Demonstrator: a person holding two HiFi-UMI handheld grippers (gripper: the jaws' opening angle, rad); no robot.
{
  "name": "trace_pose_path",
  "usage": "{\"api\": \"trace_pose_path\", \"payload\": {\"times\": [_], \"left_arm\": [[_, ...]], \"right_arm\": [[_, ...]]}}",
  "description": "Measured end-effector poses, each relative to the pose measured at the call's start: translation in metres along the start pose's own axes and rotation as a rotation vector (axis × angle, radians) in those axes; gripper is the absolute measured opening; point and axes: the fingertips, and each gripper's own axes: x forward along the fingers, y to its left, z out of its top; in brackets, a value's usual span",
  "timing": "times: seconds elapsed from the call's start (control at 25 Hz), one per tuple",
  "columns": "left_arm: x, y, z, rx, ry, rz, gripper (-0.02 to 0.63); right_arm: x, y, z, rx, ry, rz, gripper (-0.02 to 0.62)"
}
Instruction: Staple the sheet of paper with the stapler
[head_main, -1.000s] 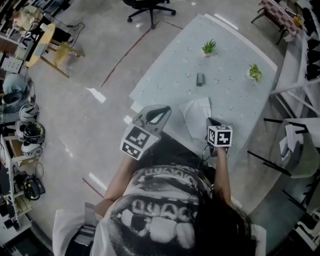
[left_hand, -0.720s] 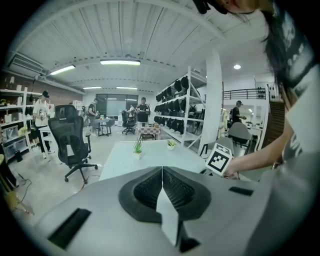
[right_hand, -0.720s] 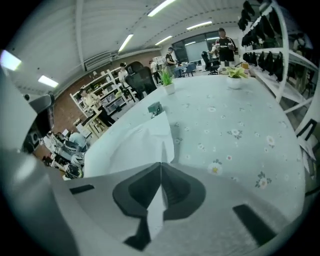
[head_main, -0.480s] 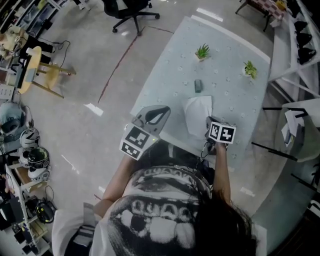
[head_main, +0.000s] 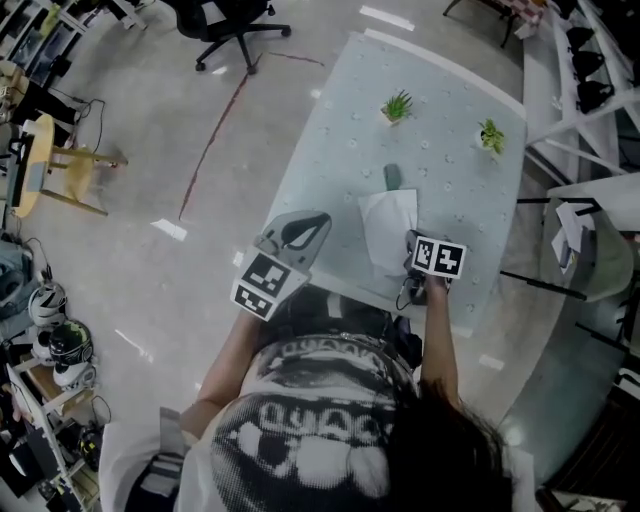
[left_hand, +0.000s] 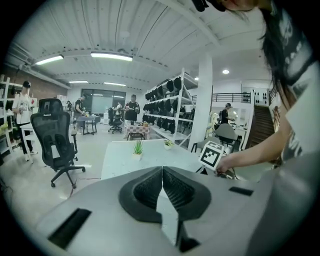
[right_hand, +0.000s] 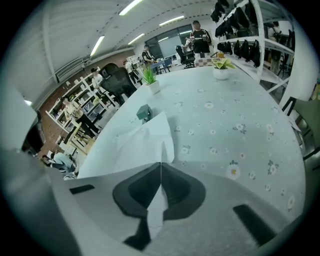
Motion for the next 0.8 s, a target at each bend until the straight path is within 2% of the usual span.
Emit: {"api": "trace_pose_path", "payload": {"times": [0.4, 0.6, 0.8], "left_arm": [[-0.002, 0.023, -0.006, -0.029, -0.031, -0.031, 0.005], [-0.004, 0.036, -0.008, -0.055, -0.043, -0.023, 0.005], [-0.001, 0.044, -0.012, -0.083, -0.061, -0.023, 0.005]], "right_arm": [[0.008, 0.009, 0.001, 0.049, 0.033, -0.042, 0.011], [0.006, 0.008, 0.002, 0.136, 0.036, -0.03, 0.011], [0.005, 0.009, -0.002, 0.102, 0.076, -0.036, 0.011]]}}
